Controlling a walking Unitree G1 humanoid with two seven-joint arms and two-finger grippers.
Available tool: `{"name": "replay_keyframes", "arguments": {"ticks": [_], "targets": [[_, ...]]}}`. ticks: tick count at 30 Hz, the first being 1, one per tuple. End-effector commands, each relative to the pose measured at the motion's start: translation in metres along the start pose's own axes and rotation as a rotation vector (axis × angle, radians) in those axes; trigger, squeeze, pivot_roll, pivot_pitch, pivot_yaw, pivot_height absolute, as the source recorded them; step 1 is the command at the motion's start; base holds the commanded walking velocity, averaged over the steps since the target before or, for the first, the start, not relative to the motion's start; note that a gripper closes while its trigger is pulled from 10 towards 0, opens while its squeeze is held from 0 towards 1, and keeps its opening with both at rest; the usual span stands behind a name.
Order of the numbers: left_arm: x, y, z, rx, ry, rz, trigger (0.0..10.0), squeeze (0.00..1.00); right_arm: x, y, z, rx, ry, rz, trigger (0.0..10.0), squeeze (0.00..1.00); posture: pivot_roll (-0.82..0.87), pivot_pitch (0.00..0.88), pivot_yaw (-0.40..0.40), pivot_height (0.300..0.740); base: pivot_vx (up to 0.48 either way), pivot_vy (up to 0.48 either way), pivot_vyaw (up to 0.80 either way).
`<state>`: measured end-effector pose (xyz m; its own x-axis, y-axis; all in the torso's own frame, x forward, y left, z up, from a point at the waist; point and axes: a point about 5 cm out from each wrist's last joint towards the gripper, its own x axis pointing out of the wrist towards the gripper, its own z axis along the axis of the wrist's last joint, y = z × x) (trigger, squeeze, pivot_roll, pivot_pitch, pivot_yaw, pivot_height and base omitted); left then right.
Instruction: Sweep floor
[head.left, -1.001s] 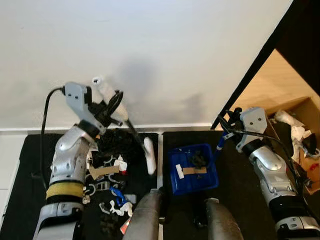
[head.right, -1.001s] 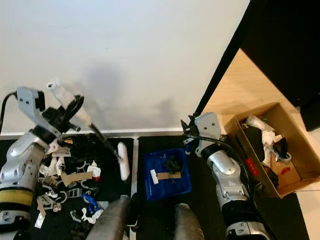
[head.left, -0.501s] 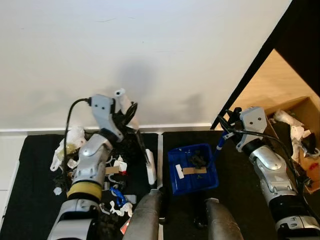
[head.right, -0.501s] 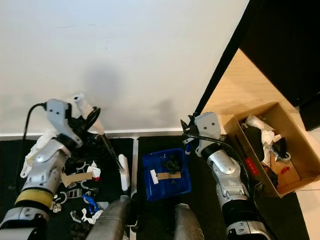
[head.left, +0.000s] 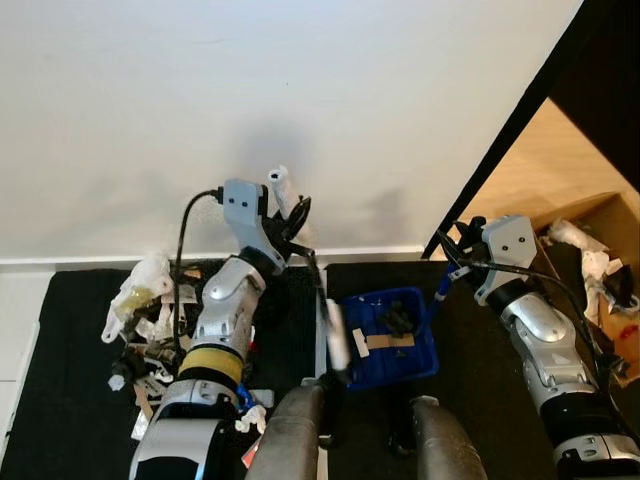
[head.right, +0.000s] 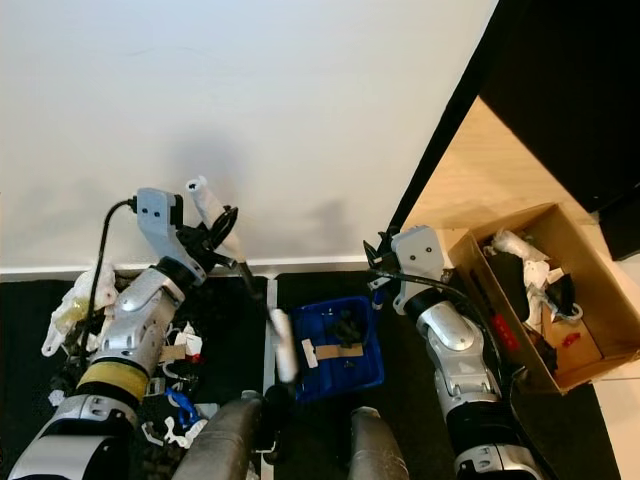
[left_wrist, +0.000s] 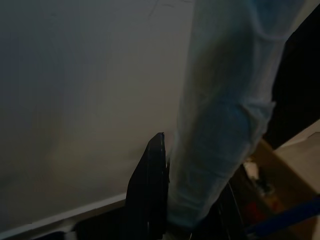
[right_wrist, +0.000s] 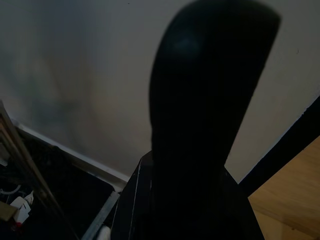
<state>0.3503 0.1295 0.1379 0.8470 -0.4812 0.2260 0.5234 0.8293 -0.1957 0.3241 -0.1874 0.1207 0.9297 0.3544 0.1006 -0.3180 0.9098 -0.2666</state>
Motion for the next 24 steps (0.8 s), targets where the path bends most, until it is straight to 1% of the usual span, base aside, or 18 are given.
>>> {"name": "replay_keyframes", "arguments": {"ticks": [1,5,6,8,9,10,11,14,15,16,17,18,19,20,22,23,24], "targets": [[-0.003,0.000,-0.005,-0.073,-0.008,0.013,10.0,0.00,-0.004,0.004,-0.011,0.025,0.044,-0.001,10.0,0.00,0.14,0.337,0.065,0.740,0.000,0.000,0.00],[-0.005,0.004,0.000,-0.063,-0.018,0.015,10.0,0.00,-0.003,0.004,-0.011,0.025,0.043,-0.001,10.0,0.00,0.14,0.333,0.065,0.740,0.000,0.000,0.00],[-0.009,0.011,0.008,-0.051,-0.033,0.021,10.0,0.00,-0.003,0.004,-0.011,0.025,0.042,-0.002,10.0,0.00,0.15,0.329,0.067,0.740,0.000,0.000,0.00],[-0.016,0.018,0.016,-0.029,-0.043,0.032,10.0,0.00,-0.004,0.002,-0.011,0.026,0.041,-0.009,10.0,0.00,0.16,0.322,0.071,0.740,0.000,0.000,0.00],[-0.016,0.018,0.016,-0.029,-0.043,0.032,10.0,0.00,-0.004,0.002,-0.011,0.026,0.041,-0.009,10.0,0.00,0.16,0.322,0.071,0.740,0.000,0.000,0.00],[-0.028,0.026,0.020,0.000,-0.035,0.062,10.0,0.00,-0.004,0.002,-0.012,0.032,0.039,-0.021,10.0,0.00,0.18,0.312,0.085,0.740,0.000,0.000,0.00],[-0.028,0.026,0.020,0.000,-0.035,0.062,10.0,0.00,-0.004,0.002,-0.012,0.032,0.039,-0.021,10.0,0.00,0.18,0.312,0.085,0.740,0.000,0.000,0.00],[-0.047,0.037,0.023,0.045,0.010,0.133,10.0,0.00,-0.005,0.003,-0.012,0.055,0.031,-0.047,10.0,0.00,0.19,0.303,0.096,0.740,0.000,0.000,0.00],[-0.047,0.037,0.023,0.045,0.010,0.133,10.0,0.00,-0.005,0.003,-0.012,0.055,0.031,-0.047,10.0,0.00,0.19,0.303,0.096,0.740,0.000,0.000,0.00],[-0.056,0.045,0.025,0.094,0.048,0.217,10.0,0.00,-0.005,0.003,-0.012,0.068,0.026,-0.061,10.0,0.00,0.20,0.298,0.096,0.740,0.000,0.000,0.00],[-0.063,0.054,0.029,0.124,0.080,0.287,10.0,0.00,-0.006,0.003,-0.013,0.083,0.023,-0.077,10.0,0.00,0.22,0.288,0.102,0.740,0.000,0.000,0.00],[-0.068,0.059,0.032,0.141,0.099,0.332,10.0,0.00,-0.007,0.002,-0.013,0.091,0.022,-0.088,10.0,0.00,0.22,0.288,0.102,0.740,0.000,0.000,0.00],[-0.068,0.059,0.032,0.141,0.099,0.332,10.0,0.00,-0.007,0.002,-0.013,0.091,0.022,-0.088,10.0,0.00,0.22,0.288,0.102,0.740,0.000,0.000,0.00],[-0.071,0.064,0.038,0.157,0.107,0.370,10.0,0.00,-0.008,0.001,-0.014,0.097,0.023,-0.099,10.0,0.00,0.23,0.278,0.106,0.740,0.000,0.000,0.00],[-0.074,0.073,0.055,0.197,0.090,0.427,10.0,0.00,-0.012,-0.003,-0.017,0.108,0.026,-0.129,10.0,0.00,0.23,0.267,0.112,0.740,0.000,0.000,0.00],[-0.074,0.073,0.055,0.197,0.090,0.427,10.0,0.00,-0.012,-0.003,-0.017,0.108,0.026,-0.129,10.0,0.00,0.23,0.267,0.112,0.740,0.000,0.000,0.00],[-0.075,0.077,0.067,0.253,0.101,0.470,10.0,0.00,-0.015,-0.006,-0.018,0.118,0.028,-0.156,10.0,0.00,0.23,0.254,0.120,0.740,0.000,0.000,0.00]]}}
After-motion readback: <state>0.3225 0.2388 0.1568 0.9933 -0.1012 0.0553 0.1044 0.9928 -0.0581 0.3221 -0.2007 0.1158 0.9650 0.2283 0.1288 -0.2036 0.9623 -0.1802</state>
